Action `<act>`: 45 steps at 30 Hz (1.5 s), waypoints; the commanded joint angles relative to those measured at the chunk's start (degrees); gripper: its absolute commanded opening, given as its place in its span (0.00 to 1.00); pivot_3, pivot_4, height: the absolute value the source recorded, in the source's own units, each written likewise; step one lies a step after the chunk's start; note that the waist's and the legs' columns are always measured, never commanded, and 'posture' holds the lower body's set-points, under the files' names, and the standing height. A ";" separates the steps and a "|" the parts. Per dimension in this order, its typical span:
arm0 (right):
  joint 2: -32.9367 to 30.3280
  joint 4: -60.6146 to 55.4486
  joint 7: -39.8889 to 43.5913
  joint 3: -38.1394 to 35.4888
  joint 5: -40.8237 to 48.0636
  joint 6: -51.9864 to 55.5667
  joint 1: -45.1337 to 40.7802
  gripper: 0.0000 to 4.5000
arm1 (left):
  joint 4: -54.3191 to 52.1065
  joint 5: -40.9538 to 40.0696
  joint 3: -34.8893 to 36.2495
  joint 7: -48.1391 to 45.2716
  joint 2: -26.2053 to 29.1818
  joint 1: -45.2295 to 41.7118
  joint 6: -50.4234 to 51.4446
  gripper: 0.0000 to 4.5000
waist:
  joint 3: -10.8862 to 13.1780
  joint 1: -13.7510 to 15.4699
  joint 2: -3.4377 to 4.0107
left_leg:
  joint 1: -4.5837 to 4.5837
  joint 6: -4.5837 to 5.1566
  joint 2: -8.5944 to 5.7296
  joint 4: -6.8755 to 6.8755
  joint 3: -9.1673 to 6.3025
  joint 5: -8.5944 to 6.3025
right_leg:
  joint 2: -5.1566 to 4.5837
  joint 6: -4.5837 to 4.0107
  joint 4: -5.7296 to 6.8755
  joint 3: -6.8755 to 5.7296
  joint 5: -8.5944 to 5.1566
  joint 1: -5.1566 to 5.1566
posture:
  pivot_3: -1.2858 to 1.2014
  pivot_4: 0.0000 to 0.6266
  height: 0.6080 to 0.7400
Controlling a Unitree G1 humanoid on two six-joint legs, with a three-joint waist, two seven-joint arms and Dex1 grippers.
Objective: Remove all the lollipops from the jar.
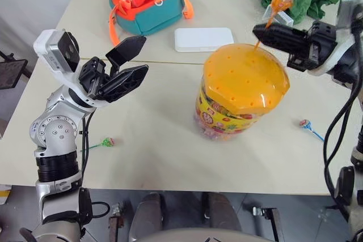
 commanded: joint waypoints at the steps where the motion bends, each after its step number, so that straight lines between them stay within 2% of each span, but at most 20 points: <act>1: -3.43 -0.09 -0.13 -7.69 4.27 0.97 -0.05 0.00 | 0.46 1.67 -0.63 -2.67 1.77 -0.81 -0.87 1.00 | 0.00 0.21 0.00 | -0.01 0.00 0.00 0.00 -0.03 0.00 | 0.00 0.00 0.00 -0.04 0.00 0.00 | 0.52 0.24 1.00; 5: -14.29 3.26 3.35 -10.52 -0.03 4.06 6.59 0.00 | 2.08 5.94 -3.35 -6.70 4.58 -0.80 -1.91 1.00 | 0.00 0.95 0.00 | -0.08 0.04 -0.03 -0.02 -0.03 -0.02 | 0.00 0.00 -0.08 -0.05 0.00 -0.02 | 0.52 0.24 1.00; 8: -24.20 6.57 6.99 -10.45 -10.00 2.06 18.47 0.00 | 1.74 12.19 -7.77 -12.24 7.11 0.70 -5.96 1.00 | 0.00 1.40 0.00 | -0.07 0.06 -0.03 -0.04 0.03 -0.03 | 0.00 0.00 -0.14 -0.05 0.00 -0.01 | 0.52 0.24 1.00; 11: -29.41 8.83 7.63 -11.36 -20.19 -0.91 32.53 0.00 | 1.13 16.28 -10.99 -15.60 7.96 1.97 -9.42 1.00 | 0.00 1.34 0.00 | -0.06 0.07 -0.03 -0.03 0.12 -0.04 | -0.01 0.00 -0.20 -0.04 0.00 0.00 | 0.52 0.24 1.00; 15: -29.21 8.87 3.51 -10.96 -26.44 0.82 41.62 0.00 | 1.06 17.74 -12.63 -16.76 7.87 2.49 -10.26 1.00 | -0.01 1.03 0.04 | -0.02 0.06 -0.01 0.01 0.27 -0.03 | -0.02 0.00 -0.16 0.03 0.00 -0.06 | 0.52 0.24 1.00; 19: -26.11 8.96 2.07 -6.83 -34.27 -9.00 48.65 0.00 | 1.19 19.47 -13.98 -17.17 8.43 2.27 -10.31 1.00 | -0.02 0.65 0.06 | 0.13 0.05 0.05 -0.01 0.40 -0.03 | 0.00 -0.01 -0.08 0.16 0.00 -0.04 | 0.52 0.24 1.00; 23: -20.37 11.00 2.13 -7.04 -34.16 -14.07 48.73 0.00 | 1.33 22.33 -14.61 -15.96 9.22 1.72 -10.74 1.00 | -0.02 0.76 0.05 | 0.10 0.05 0.03 0.00 0.44 -0.03 | -0.01 0.00 -0.14 0.18 0.00 -0.04 | 0.52 0.24 1.00; 24: -19.82 11.35 2.17 -7.36 -34.41 -15.29 48.65 0.11 | 1.27 22.36 -14.48 -15.75 9.29 1.69 -10.40 1.00 | -0.02 0.77 0.05 | 0.10 0.05 0.03 0.00 0.43 -0.03 | -0.01 0.00 -0.14 0.18 0.00 -0.04 | 0.52 0.24 1.00; 26: -18.63 10.77 4.31 -8.79 -33.08 -17.41 49.19 0.23 | 1.16 22.45 -14.06 -15.20 9.85 1.94 -9.70 1.00 | -0.02 0.79 0.09 | 0.10 0.05 0.03 0.00 0.43 -0.03 | -0.01 0.00 -0.13 0.18 0.00 -0.05 | 0.52 0.24 1.00; 32: -9.45 3.92 14.18 -17.28 -20.11 -28.57 45.78 0.69 | 0.27 21.57 -10.47 -13.03 10.78 4.51 -11.02 1.00 | -0.02 0.85 0.09 | 0.13 0.05 0.04 -0.01 0.42 -0.03 | -0.01 0.00 -0.13 0.17 0.00 -0.02 | 0.52 0.24 1.00; 36: -7.24 -3.24 19.30 -15.64 -15.03 -30.67 43.50 0.99 | -0.39 21.52 -5.08 -8.79 11.47 8.27 -11.63 1.00 | -0.02 0.74 0.09 | 0.13 0.05 0.05 -0.01 0.39 -0.03 | -0.01 0.00 -0.10 0.17 0.00 -0.02 | 0.52 0.24 1.00; 39: -7.81 -5.07 22.23 -12.74 -13.43 -29.30 42.31 0.99 | -0.40 24.05 -3.35 -6.59 12.69 11.80 -12.82 1.00 | -0.02 0.77 0.07 | 0.14 0.05 0.05 0.00 0.34 -0.03 | -0.01 0.00 -0.10 0.15 0.00 0.02 | 0.52 0.24 1.00; 45: -5.08 0.99 31.80 -2.72 -19.73 -42.37 38.12 0.99 | -1.82 31.51 -1.49 0.95 11.53 21.55 -20.07 1.00 | -0.01 1.28 0.06 | 0.16 0.07 0.04 0.00 0.35 -0.05 | -0.01 0.00 -0.13 0.15 0.00 0.05 | 0.52 0.24 1.00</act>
